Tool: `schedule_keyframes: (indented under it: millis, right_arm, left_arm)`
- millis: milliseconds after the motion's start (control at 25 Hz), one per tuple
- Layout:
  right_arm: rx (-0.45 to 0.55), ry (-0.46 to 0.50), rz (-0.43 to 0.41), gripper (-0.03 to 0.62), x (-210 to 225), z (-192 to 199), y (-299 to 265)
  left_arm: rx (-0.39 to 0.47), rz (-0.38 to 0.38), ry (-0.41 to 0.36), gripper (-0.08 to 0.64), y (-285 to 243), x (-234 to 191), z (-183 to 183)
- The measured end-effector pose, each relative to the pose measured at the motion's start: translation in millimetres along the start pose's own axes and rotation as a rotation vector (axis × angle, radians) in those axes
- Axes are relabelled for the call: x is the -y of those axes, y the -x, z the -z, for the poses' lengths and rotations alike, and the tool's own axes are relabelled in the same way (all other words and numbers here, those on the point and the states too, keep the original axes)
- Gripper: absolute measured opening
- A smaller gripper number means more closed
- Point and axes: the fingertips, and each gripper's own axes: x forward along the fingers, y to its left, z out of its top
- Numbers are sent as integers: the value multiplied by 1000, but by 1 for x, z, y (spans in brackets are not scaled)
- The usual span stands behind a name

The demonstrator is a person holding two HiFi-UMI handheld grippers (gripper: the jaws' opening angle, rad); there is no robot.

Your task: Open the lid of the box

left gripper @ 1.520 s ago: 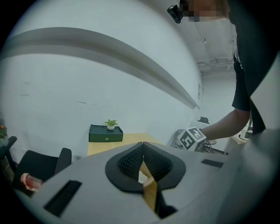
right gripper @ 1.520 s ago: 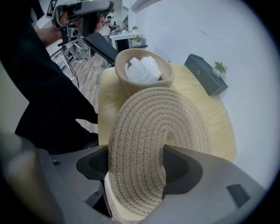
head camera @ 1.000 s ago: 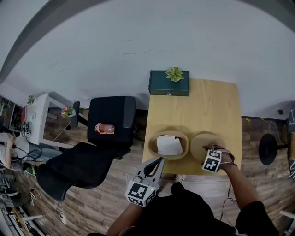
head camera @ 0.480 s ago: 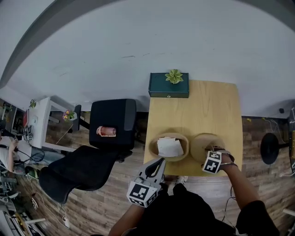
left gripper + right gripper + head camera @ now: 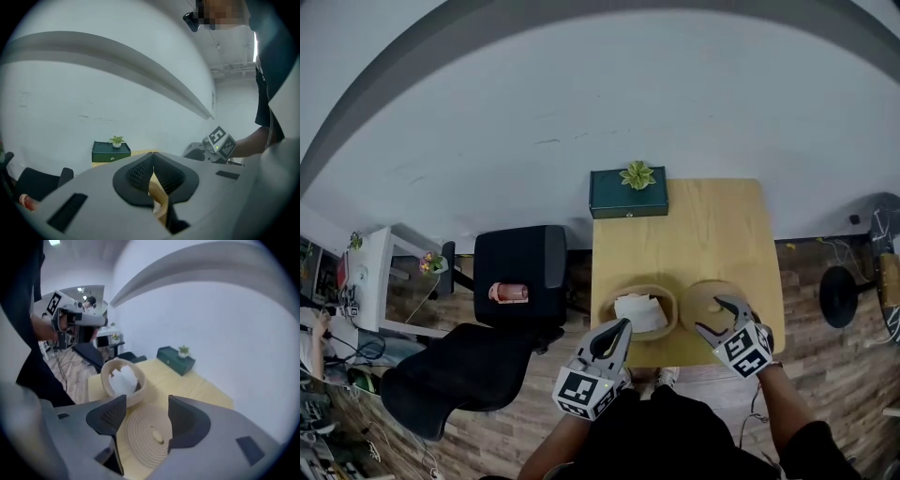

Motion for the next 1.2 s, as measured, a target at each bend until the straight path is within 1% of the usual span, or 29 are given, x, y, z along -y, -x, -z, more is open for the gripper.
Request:
schedule_keyframes:
  millis: [120,280,440,520,560,720,800,880,1040,1200]
  right_arm:
    - [123,-58,135,257,7,-28,24]
    - [274,-120,261,181,11,-60,52]
    - [418,-100,370,95,11,-91,76]
    - [481,-82,409,37,12,-106,88]
    - [518,-85,426,20,14,-114,94]
    - [659,-156,483,20,20,-141,115]
    - [684,-162,496,18,21,-150,119]
    - [682,-156,512,18,24,-156,120]
    - [677,-196,536,17,30,-155,122]
    - [681,-197,545,18,29,-155,126]
  left_arm:
    - [17,29,8,18,-3,0,-8]
    - [36,48,33,18,-6,-5,-17]
    - [59,57,22,18,-10,-11,-26]
    - [69,62,24,18,-11,-12,-32]
    - [75,66,26,18,-12,-12,-35]
    - [103,84,23,18,-12,-11,-48]
    - [116,91,16,18,-12,-12,-54]
    - [129,90,10,18,-12,-15,-60]
    - [135,77,9,18,-10,-22,-62]
    - [126,84,-3,18,-8,-21,-61]
